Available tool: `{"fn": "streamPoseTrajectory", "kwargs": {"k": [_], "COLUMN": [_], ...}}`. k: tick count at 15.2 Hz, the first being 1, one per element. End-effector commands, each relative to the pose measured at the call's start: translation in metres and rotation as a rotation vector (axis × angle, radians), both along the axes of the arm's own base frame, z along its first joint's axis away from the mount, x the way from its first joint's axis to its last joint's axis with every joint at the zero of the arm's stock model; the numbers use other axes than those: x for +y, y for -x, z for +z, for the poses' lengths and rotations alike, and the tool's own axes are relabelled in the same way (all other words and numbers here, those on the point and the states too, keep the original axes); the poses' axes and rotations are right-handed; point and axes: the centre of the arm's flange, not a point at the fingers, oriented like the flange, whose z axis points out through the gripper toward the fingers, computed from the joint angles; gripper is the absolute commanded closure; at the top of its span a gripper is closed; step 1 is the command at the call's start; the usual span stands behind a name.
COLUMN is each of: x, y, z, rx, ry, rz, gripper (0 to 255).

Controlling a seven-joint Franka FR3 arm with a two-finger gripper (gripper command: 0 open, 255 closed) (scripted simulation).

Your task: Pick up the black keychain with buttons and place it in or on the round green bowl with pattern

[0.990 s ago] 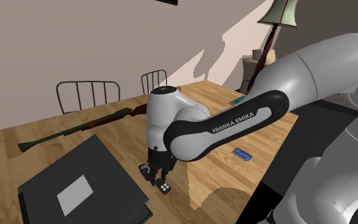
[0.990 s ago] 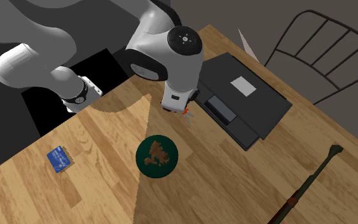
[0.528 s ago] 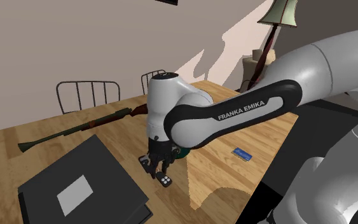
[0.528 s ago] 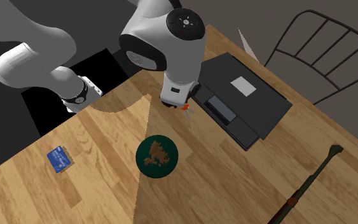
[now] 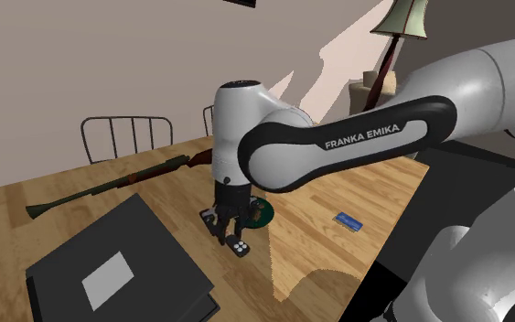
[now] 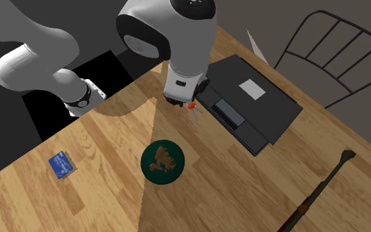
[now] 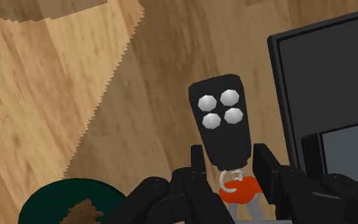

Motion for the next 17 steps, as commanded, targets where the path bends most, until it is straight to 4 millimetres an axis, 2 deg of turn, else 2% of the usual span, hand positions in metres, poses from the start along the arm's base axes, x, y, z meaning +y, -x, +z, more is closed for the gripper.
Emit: {"fn": "streamPoseTrajectory", "kwargs": {"k": [1,14,15,17], "x": [0.001,-0.152,-0.172,-0.172], "y": [0.000,-0.077,-0.087,-0.087], "z": [0.007,0.012,0.013,0.002], "rx": [0.000,0.000,0.000,0.000], "ry": [0.000,0.000,0.000,0.000], "rz": [0.000,0.000,0.000,0.000], "gripper": [255,255,255,255]}}
